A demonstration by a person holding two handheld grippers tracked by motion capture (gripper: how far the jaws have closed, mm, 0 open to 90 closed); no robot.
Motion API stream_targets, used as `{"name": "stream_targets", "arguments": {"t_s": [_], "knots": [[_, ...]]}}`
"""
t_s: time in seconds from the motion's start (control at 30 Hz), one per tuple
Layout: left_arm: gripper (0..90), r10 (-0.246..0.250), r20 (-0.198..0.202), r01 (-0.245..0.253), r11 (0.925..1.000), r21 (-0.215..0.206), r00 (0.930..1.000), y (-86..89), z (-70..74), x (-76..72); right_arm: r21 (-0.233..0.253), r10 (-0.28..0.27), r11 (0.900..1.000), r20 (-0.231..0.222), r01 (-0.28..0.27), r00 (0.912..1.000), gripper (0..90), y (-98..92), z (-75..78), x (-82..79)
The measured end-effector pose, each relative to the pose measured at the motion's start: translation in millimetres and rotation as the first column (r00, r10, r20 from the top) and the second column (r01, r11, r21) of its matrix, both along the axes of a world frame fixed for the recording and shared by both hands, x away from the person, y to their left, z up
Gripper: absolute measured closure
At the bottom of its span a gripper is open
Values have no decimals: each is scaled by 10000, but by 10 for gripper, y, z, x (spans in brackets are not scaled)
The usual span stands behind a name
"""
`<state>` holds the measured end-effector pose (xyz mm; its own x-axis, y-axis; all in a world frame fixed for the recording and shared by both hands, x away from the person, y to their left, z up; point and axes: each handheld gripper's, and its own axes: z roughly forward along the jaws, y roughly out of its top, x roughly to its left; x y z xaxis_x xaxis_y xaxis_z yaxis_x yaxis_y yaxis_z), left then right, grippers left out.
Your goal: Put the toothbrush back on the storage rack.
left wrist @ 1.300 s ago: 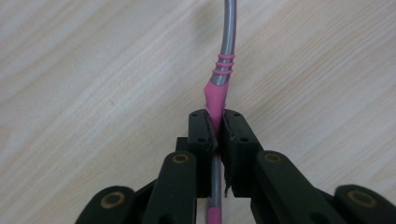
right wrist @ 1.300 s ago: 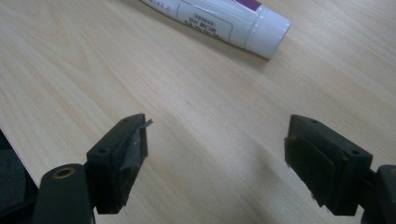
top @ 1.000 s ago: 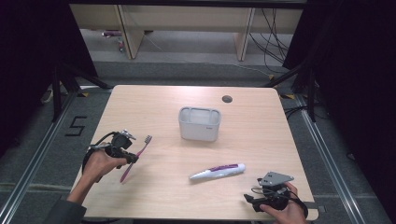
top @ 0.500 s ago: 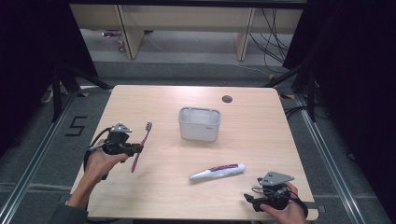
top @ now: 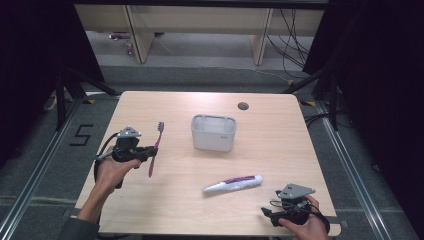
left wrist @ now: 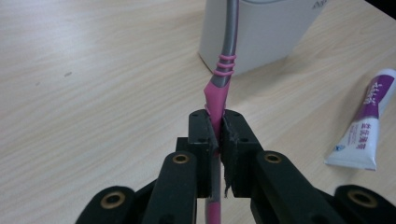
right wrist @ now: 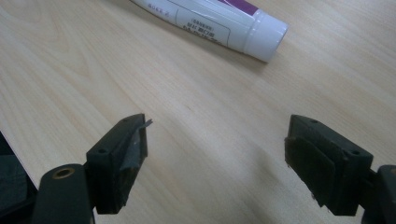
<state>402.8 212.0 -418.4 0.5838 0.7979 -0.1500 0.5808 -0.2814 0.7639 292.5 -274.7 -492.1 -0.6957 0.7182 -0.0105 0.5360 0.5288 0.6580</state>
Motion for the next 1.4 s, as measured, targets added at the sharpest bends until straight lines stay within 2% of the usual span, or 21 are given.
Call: {"name": "stream_targets", "arguments": {"t_s": [0.1, 0.13, 0.17, 0.2, 0.23, 0.33, 0.57, 0.6, 0.67, 0.77, 0.9, 1.0, 1.23, 1.3, 1.4], "knots": [[822, 62, 220, -59, 9999, -158, 9997, -23, 20, 16, 123, -199, 9997, -130, 200, 9997, 218, 9, -8, -15], [822, 43, 254, -37, 9997, -233, 9997, -28, 22, 21, 13, -56, 10000, 9, 56, 10000, 218, -5, -3, -2], [822, 144, 276, -134, 9993, -354, 9995, -41, 30, 23, 66, -124, 9999, -59, 124, 9999, 218, -1, -4, -7], [822, 308, 461, -282, 9980, -563, 9985, -61, 29, 26, 59, -112, 9999, -17, 112, 9999, 218, -5, -3, -5], [822, 214, 413, -194, 9987, -467, 9989, -59, 40, 30, 24, -95, 10000, -51, 95, 9999, 218, -9, 0, -6], [822, 463, 708, -403, 9956, -845, 9964, -95, 60, 31, 41, -128, 9999, -62, 128, 9999, 219, -15, 3, -6], [822, 588, 1139, -458, 9925, -1134, 9917, -175, 119, 67, 172, -307, 9994, -115, 309, 9995, 219, -15, 0, -19], [822, 590, 1183, -450, 9921, -1174, 9912, -195, 129, 77, 45, -149, 9999, 14, 148, 9999, 219, -27, 4, -8], [822, 581, 1297, -423, 9917, -1214, 9898, -221, 141, 88, 78, -156, 9998, -64, 157, 9999, 219, -26, 2, -12], [822, 715, 1351, -546, 9907, -1249, 9882, -251, 147, 119, 190, -338, 9992, -111, 341, 9994, 219, -24, -1, -20], [822, 906, 1536, -674, 9864, -1500, 9840, -272, 169, 167, 122, -211, 9997, 38, 211, 9998, 219, -39, -3, -12], [822, 954, 1523, -684, 9824, -1740, 9837, -285, 185, 208, 43, -147, 9999, 90, 147, 9999, 219, -53, -3, -8], [822, 1174, 1709, -844, 9784, -1888, 9783, -337, 237, 266, 89, -175, 9998, 78, 175, 9998, 219, -51, -1, -10], [822, 1184, 1730, -856, 9788, -1860, 9778, -353, 239, 279, 38, -91, 10000, 151, 91, 9998, 219, -58, -2, -3], [822, 1172, 1697, -834, 9774, -1941, 9785, -371, 237, 304, 140, -227, 9996, 6, 226, 9997, 219, -48, -2, -16]]}}
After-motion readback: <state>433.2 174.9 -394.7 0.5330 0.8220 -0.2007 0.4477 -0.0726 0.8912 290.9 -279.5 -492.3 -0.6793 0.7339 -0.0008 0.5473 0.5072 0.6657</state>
